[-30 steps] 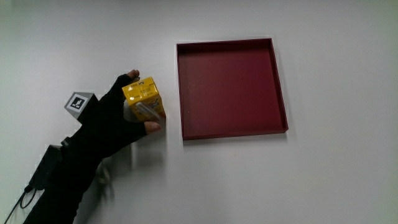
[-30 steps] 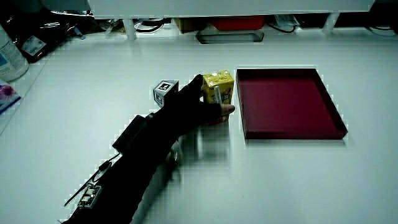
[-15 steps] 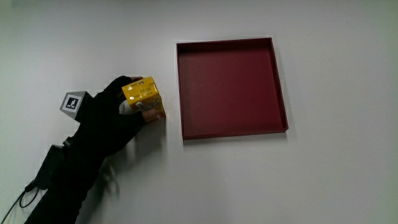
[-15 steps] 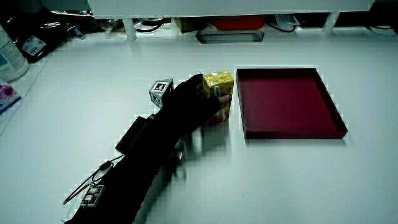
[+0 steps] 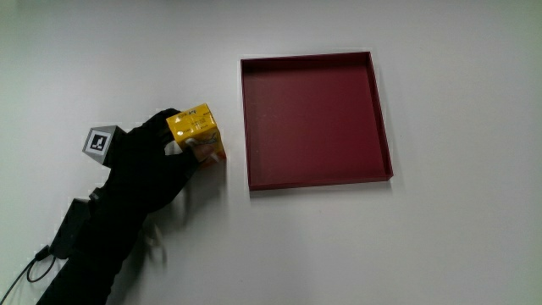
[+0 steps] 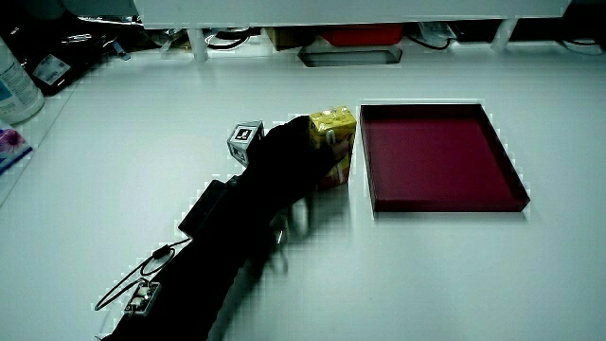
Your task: Pick ice redtea
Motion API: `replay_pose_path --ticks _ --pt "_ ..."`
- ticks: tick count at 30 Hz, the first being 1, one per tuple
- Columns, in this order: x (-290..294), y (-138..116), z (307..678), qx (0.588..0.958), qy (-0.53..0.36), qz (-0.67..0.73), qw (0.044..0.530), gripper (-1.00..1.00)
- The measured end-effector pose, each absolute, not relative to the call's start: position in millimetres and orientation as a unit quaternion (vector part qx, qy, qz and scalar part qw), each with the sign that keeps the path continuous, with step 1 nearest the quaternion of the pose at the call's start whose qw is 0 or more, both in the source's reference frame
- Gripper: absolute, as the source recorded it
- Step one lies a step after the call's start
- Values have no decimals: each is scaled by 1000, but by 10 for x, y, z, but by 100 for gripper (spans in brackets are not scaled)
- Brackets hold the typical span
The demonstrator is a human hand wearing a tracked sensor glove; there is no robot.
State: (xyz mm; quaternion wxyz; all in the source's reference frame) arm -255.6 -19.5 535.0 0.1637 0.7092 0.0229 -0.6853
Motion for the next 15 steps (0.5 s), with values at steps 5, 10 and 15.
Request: replay_pose_path --ticks 5,10,15 --pt "-2539 -180 5285 701 32 -696 154 100" --pt "-2432 -269 5104 702 58 -695 148 100" --pt "-2212 -370 4926 692 79 -702 150 100"
